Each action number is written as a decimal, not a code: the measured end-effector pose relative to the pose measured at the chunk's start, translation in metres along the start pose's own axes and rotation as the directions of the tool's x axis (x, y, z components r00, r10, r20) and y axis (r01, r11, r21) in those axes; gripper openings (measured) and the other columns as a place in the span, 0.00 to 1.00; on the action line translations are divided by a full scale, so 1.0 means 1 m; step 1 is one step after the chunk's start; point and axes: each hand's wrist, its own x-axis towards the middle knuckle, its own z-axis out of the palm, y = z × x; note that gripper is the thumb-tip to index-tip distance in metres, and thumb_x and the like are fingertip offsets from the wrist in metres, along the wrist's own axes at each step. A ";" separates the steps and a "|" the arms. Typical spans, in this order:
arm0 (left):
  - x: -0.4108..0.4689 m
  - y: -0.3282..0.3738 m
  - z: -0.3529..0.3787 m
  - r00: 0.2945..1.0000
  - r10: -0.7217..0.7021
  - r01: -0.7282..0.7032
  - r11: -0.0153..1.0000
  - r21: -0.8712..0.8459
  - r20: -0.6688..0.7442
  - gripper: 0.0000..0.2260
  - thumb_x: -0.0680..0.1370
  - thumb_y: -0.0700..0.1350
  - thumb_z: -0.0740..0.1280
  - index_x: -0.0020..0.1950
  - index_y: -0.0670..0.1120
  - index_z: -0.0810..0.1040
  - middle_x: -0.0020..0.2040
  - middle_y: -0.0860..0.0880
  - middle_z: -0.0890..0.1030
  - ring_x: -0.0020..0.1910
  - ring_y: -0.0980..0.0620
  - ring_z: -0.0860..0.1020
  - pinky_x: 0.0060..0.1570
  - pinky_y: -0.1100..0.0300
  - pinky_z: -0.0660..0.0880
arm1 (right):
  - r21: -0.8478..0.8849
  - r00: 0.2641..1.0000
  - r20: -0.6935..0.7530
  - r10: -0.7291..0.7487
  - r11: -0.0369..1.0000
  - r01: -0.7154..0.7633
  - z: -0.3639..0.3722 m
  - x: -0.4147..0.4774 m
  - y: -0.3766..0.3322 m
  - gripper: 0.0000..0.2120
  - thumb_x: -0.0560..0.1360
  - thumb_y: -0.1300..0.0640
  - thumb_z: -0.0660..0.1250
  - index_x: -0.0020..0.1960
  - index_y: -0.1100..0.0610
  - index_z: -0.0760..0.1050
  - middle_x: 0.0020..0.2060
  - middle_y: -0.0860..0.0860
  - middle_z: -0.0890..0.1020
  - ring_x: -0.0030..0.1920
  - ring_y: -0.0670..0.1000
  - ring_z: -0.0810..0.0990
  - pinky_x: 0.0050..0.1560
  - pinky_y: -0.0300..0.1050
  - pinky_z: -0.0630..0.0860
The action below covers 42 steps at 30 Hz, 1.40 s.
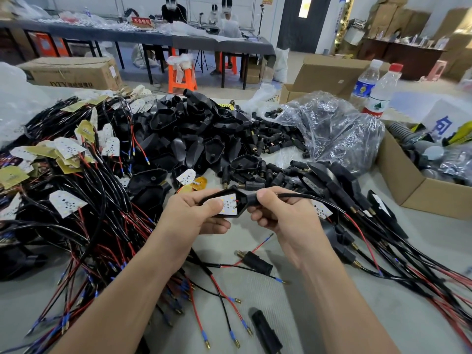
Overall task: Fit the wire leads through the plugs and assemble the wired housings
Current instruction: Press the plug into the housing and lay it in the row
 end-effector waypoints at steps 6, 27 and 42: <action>-0.002 0.001 0.002 0.999 0.023 -0.023 1.000 0.008 -0.038 0.12 0.81 0.34 0.68 0.51 0.50 0.87 0.43 0.39 0.87 0.34 0.46 0.85 0.34 0.63 0.81 | -0.010 1.000 -0.012 -0.021 1.000 0.021 0.004 0.001 0.004 0.09 0.80 0.65 0.67 0.44 0.61 0.82 0.35 0.59 0.84 0.32 0.50 0.82 0.33 0.38 0.77; 0.003 0.014 -0.008 0.981 -0.187 0.152 0.908 -0.390 -0.053 0.13 0.68 0.50 0.75 0.45 0.42 0.85 0.37 0.47 0.84 0.27 0.56 0.79 0.25 0.69 0.76 | -0.952 0.736 0.171 -0.656 0.081 0.294 0.027 -0.025 -0.002 0.12 0.76 0.50 0.67 0.58 0.47 0.81 0.47 0.44 0.83 0.48 0.53 0.78 0.54 0.50 0.66; 0.006 -0.001 -0.005 0.914 0.324 -0.163 0.845 0.509 -0.245 0.08 0.77 0.40 0.73 0.43 0.53 0.88 0.38 0.54 0.87 0.36 0.58 0.84 0.42 0.61 0.81 | -0.928 0.887 -0.011 -0.461 0.336 0.163 0.003 -0.001 0.008 0.26 0.73 0.69 0.66 0.70 0.53 0.78 0.69 0.49 0.78 0.72 0.54 0.70 0.77 0.52 0.61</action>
